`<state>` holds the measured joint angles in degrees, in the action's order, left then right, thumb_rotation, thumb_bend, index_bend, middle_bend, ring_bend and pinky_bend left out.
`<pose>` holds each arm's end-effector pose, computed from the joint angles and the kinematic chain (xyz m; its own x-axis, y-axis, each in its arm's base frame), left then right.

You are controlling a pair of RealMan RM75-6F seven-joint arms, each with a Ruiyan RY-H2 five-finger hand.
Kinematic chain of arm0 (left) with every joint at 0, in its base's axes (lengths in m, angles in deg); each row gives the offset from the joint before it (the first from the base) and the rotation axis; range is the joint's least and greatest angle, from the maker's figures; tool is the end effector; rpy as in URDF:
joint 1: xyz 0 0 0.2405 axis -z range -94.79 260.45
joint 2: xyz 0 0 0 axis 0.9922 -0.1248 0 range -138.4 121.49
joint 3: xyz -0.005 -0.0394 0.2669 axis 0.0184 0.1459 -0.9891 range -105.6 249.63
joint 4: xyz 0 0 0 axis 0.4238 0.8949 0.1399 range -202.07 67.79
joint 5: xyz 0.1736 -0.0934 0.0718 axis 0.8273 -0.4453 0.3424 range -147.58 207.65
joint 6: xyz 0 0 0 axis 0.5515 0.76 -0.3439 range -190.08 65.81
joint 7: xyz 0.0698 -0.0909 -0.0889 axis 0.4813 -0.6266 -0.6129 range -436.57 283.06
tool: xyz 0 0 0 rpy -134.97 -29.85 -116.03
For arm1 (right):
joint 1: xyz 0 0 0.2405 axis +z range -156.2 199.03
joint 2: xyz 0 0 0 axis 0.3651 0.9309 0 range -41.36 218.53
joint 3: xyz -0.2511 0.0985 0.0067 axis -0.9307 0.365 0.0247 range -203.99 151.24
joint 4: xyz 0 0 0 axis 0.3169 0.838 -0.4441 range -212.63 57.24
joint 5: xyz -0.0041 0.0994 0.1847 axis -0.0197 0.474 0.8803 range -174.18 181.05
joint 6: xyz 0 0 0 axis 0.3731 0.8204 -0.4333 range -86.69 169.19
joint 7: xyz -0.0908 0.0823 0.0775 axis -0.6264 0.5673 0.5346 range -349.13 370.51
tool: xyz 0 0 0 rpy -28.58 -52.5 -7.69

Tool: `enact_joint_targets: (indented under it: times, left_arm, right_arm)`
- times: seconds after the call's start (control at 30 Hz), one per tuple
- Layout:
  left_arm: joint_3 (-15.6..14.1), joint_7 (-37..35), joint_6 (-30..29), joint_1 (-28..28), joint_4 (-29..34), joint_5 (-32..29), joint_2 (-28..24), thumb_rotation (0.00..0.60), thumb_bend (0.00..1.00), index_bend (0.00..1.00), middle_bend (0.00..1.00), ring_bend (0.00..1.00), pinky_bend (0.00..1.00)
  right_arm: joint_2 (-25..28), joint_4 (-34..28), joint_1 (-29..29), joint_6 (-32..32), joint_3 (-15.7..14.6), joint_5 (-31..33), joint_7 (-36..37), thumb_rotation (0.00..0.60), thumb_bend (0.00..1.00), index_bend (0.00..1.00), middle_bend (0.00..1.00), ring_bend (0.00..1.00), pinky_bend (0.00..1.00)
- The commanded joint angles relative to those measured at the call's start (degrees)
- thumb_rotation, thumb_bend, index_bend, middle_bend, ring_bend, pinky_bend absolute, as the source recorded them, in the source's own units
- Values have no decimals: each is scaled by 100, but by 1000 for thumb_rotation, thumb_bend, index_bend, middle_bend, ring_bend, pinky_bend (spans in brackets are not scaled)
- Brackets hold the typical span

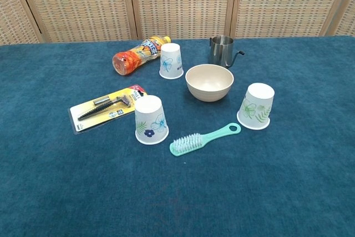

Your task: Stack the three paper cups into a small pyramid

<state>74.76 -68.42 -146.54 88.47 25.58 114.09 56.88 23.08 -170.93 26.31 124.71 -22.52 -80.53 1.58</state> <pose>-0.3229 0.1868 0.1574 0.4979 0.0146 0.8671 0.8671 0.0077 -0.4980 -0.3229 -0.1864 0.1563 0.4975 -0.0194 0.8672 -0.8671 0.0187 0.4978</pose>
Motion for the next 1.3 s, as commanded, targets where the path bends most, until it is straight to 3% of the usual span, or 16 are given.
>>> enact_joint_targets:
  times: [0.03,1.3]
  left_arm:
    - [-1,12,10,7,8,-2,4,600,258,0,0,0,0]
    - [83,303,256,233,171,-126,132,600,258,0,0,0,0]
  right_arm:
    - [-3,-2,7,-15,-4,4,-25,600,97,0,0,0,0]
    - [-34,51,69,-167,-7,70,84,600,96,0,0,0,0]
